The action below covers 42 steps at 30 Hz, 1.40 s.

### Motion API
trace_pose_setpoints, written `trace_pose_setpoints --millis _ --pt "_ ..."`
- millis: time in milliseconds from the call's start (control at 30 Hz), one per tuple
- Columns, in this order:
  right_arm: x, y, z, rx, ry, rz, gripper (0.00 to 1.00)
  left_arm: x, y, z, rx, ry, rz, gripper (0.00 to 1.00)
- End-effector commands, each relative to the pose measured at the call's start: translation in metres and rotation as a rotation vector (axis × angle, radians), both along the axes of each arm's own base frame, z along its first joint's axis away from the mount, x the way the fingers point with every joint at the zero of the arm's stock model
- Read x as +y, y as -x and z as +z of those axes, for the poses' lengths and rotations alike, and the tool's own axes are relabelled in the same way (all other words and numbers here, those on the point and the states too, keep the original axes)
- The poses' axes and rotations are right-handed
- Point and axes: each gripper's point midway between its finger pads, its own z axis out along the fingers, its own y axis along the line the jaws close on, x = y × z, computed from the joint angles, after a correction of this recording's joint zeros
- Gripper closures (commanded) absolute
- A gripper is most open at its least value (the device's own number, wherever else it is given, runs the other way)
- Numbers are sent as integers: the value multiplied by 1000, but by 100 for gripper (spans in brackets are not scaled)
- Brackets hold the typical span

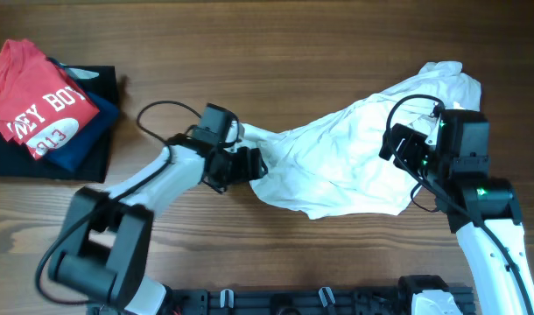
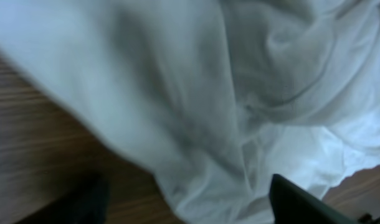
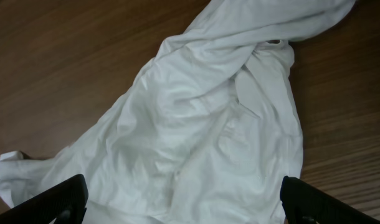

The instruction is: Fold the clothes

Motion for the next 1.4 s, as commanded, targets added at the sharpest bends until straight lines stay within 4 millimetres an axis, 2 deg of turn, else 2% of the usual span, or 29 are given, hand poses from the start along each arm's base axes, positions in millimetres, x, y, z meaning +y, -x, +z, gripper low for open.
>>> trace_pose_setpoints --millis 0,33,67,133,200,233,300,367,467,500,533,567,633,700,767,867,900,967,1033,1133,1233,1367 --pt "-5 1 0 2 23 -9 0 -28 2 -13 17 27 -4 42" --pt "-5 2 -1 6 22 -9 1 -30 -1 -14 -6 15 -8 72" --pt "-5 2 -1 10 23 -9 0 -29 -3 -15 -23 -4 -4 96" --pt "-5 4 -2 17 23 -9 0 -21 -11 -17 -56 -50 19 96" --pt "-5 5 -3 26 24 -9 0 2 -25 -16 -98 -119 81 96" --pt "-5 7 -5 35 24 -9 0 27 -43 -5 -143 -163 156 96" --pt "-5 8 -6 40 24 -9 0 62 -73 23 -225 -181 228 96" --pt "-5 9 -6 42 24 -8 0 105 -110 65 -338 -183 331 96" --pt "-5 12 -8 57 25 -8 0 176 -166 147 -520 -143 521 96" --pt "-5 12 -8 59 25 -8 0 186 -174 162 -550 -124 543 76" --pt "-5 12 -8 58 24 -8 0 193 -178 172 -567 -104 554 36" --pt "-5 12 -8 58 25 -8 0 193 -177 173 -562 -86 550 2" --pt "-5 12 -8 59 25 -8 1 181 -162 161 -473 -38 514 0" --pt "-5 12 -8 57 25 -8 0 152 -129 141 -298 15 445 0" --pt "-5 11 -8 53 25 -8 0 116 -87 123 -118 17 355 0" --pt "-5 11 -8 54 25 -9 0 68 -61 113 -65 8 217 0" --pt "-5 11 -8 54 24 -10 0 48 -56 108 -83 -16 156 6" --pt "-5 12 -8 57 22 -11 1 26 -53 94 -145 -103 84 16" --pt "-5 14 -10 69 22 -12 0 4 -51 78 -206 -193 8 20" --pt "-5 17 -12 81 23 -11 0 -42 -44 57 -268 -209 -155 16" --pt "-5 17 -12 81 6 -32 0 -85 -43 40 -363 -200 -302 20" --pt "-5 17 -12 82 7 -31 1 -115 -51 23 -487 -252 -342 33"
